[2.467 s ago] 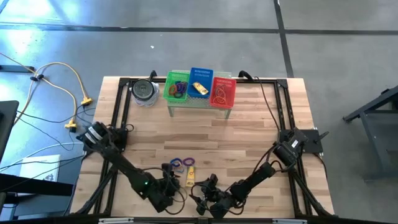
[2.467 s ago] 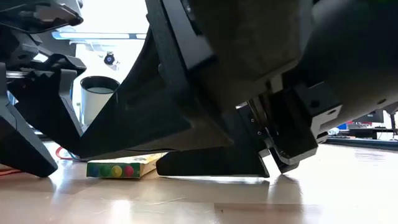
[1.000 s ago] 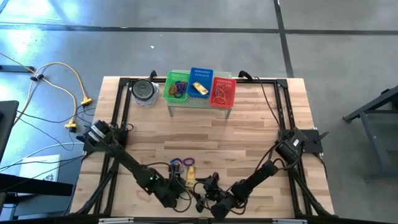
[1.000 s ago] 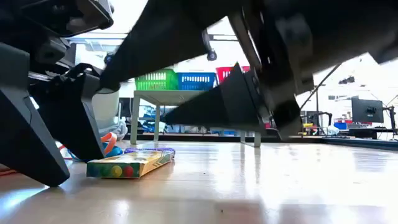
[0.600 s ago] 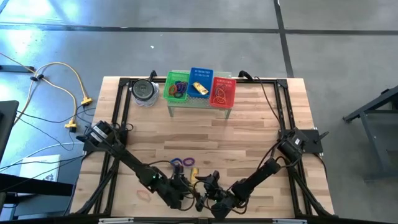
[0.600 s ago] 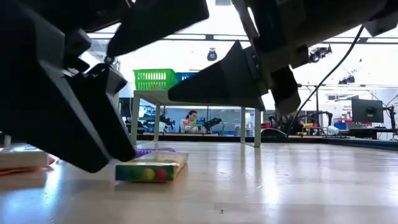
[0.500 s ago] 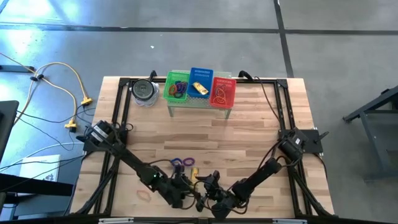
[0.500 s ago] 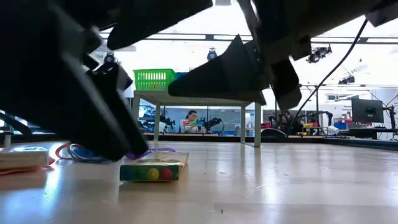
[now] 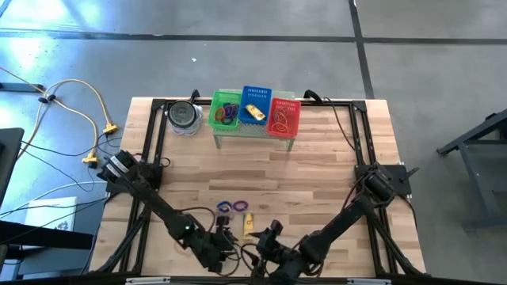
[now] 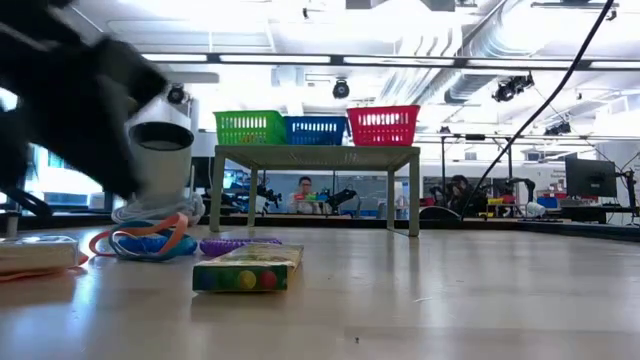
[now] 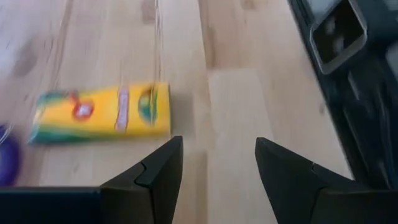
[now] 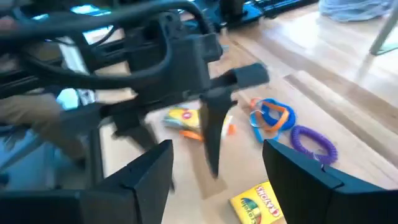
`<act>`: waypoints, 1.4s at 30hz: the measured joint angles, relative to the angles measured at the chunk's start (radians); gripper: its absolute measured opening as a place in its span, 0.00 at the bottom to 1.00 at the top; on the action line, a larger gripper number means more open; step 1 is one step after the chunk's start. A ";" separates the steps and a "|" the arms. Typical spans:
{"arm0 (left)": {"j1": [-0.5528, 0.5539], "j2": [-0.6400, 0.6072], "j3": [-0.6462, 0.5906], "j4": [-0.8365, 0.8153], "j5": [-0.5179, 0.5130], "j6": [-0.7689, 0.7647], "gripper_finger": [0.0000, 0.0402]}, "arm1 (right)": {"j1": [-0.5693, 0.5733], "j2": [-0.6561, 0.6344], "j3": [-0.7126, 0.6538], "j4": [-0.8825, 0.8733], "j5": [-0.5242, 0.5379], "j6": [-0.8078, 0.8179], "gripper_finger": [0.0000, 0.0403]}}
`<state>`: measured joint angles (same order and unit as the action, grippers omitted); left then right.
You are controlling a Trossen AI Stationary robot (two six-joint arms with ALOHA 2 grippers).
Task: Pick & Place Office Desk Supplies
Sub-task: Put the yellow crayon box into the blue bin on the shelf
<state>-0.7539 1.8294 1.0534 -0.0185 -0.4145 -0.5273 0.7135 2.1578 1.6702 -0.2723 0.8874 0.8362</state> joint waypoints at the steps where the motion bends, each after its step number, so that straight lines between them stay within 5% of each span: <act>1: -0.010 -0.017 0.000 -0.053 0.000 -0.003 0.48 | -0.005 0.000 0.031 -0.034 -0.030 0.000 0.59; 10: -0.110 -0.147 -0.001 -0.421 -0.007 -0.167 0.48 | -0.073 0.000 0.199 -0.211 -0.322 -0.010 0.58; 17: -0.189 -0.164 -0.001 -0.433 -0.007 -0.223 0.48 | -0.128 0.001 0.203 -0.059 -0.539 -0.177 0.58; 30: -0.274 -0.164 -0.001 -0.444 -0.036 -0.370 0.48 | -0.147 0.002 0.203 0.029 -0.560 -0.443 0.58; 38: -0.276 -0.164 -0.001 -0.446 -0.036 -0.421 0.48 | -0.159 0.002 0.203 0.073 -0.820 -0.463 0.59; 42: -0.277 -0.164 -0.001 -0.446 -0.036 -0.452 0.48 | -0.165 0.002 0.203 0.082 -0.891 -0.479 0.67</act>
<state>-1.0306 1.6657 1.0527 -0.4641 -0.4505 -0.9790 0.5487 2.1597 1.8736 -0.1902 -0.0031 0.3572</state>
